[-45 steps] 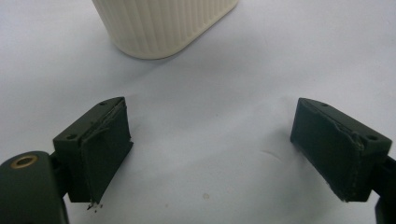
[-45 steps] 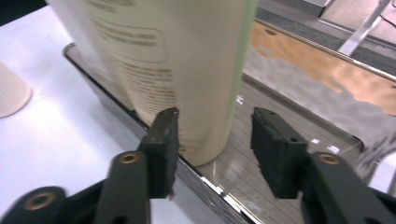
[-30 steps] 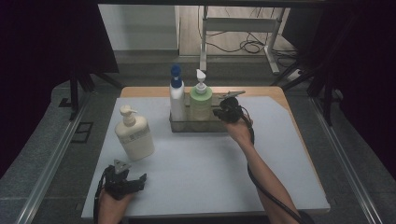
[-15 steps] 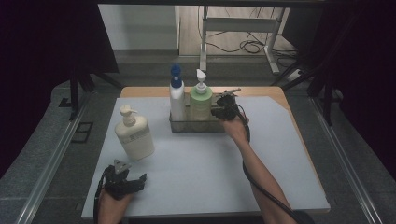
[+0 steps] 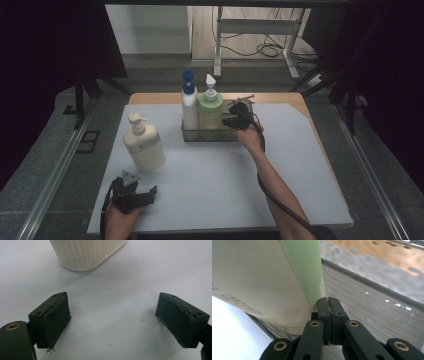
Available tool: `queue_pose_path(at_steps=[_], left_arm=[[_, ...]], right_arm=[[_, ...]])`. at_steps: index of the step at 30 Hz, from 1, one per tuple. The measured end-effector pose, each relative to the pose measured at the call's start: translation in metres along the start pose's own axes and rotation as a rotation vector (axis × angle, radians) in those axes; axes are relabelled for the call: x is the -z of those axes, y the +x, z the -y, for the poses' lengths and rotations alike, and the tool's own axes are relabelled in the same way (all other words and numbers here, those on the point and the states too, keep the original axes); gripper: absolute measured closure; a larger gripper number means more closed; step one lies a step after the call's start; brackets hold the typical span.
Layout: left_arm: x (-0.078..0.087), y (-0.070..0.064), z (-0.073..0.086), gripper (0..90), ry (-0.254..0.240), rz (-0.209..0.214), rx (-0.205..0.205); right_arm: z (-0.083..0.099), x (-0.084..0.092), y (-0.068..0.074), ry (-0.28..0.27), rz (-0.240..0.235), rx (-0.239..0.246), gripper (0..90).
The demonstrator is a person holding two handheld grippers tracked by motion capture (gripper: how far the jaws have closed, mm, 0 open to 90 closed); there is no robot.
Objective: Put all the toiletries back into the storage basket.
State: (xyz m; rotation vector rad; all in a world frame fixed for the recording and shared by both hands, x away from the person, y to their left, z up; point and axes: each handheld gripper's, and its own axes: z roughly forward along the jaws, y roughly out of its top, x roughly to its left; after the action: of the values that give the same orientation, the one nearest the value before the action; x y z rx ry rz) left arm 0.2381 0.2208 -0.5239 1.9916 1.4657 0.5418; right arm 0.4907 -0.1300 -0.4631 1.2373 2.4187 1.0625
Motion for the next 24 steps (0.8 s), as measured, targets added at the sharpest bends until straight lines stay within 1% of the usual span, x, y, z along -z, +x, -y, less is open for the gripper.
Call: queue_pose_path(at_steps=[1,3,8,13,17,24], left_arm=[[0.0000,0.0000,0.0000,11.8,0.000,0.000,0.000],[0.0000,0.0000,0.0000,11.8,0.000,0.000,0.000],[0.0000,0.0000,-0.0001,11.7,0.000,0.000,0.000],[-0.0001,0.0000,-0.0001,11.7,0.000,0.000,0.000],[0.0000,0.0000,-0.0001,11.7,0.001,0.000,0.000],[0.0000,0.0000,0.0000,11.8,0.000,0.000,0.000]], right_arm=[[-0.0006,-0.0007,0.0016,0.002,-0.001,0.001,88.5],[-0.0020,-0.0011,0.0040,0.003,0.012,0.011,88.7],[-0.0017,-0.0010,0.0042,0.003,0.010,-0.002,89.0],[-0.0025,-0.0003,0.0067,0.007,0.022,0.008,89.1],[-0.0019,0.0005,0.0060,0.005,0.016,0.011,88.8],[-0.0007,0.0011,0.0039,0.000,0.022,0.010,82.9]])
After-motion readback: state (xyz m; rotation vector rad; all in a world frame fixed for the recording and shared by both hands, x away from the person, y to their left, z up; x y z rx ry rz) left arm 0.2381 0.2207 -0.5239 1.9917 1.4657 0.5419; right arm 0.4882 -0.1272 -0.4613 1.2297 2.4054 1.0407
